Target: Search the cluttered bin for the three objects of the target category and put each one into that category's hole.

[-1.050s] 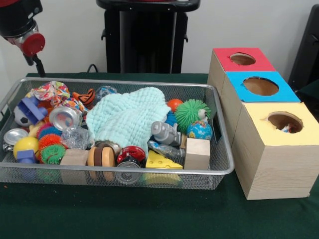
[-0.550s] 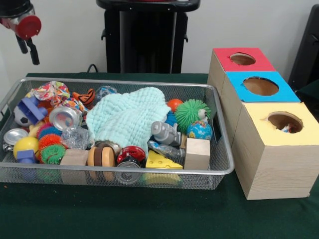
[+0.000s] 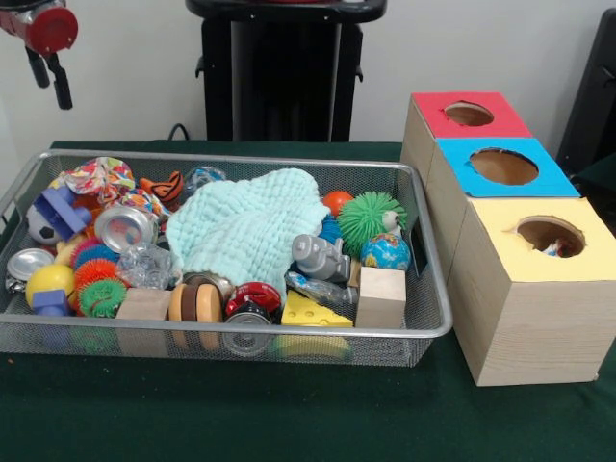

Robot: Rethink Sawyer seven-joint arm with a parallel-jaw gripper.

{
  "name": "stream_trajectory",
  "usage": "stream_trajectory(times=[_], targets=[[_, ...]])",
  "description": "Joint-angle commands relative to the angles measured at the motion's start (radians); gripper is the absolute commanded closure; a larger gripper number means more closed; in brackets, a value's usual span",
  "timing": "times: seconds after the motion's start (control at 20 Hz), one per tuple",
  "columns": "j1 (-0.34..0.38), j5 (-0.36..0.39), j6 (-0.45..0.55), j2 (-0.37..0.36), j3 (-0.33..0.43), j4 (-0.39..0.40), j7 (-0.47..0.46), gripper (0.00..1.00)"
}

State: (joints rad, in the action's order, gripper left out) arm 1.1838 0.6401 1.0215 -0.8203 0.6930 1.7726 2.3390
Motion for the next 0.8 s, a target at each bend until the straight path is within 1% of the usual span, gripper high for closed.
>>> stream_trajectory(times=[0.05,0.2,0.25,0.35,0.55,0.65,0.8], targets=[[-0.028,-0.033,0.017,-0.006,-0.014,0.006,-0.143,0.0],[-0.023,-0.038,0.025,0.021,-0.011,-0.023,-0.172,0.0],[-0.023,-0.049,0.047,0.019,-0.008,-0.033,-0.182,0.0],[-0.029,-0.062,0.072,-0.003,-0.005,-0.038,-0.184,0.0],[-0.035,-0.078,0.081,-0.028,-0.005,-0.029,-0.176,0.0],[-0.037,-0.088,0.09,-0.055,-0.006,-0.019,-0.172,0.0],[-0.044,-0.094,0.109,-0.069,-0.006,-0.032,-0.18,0.0]])
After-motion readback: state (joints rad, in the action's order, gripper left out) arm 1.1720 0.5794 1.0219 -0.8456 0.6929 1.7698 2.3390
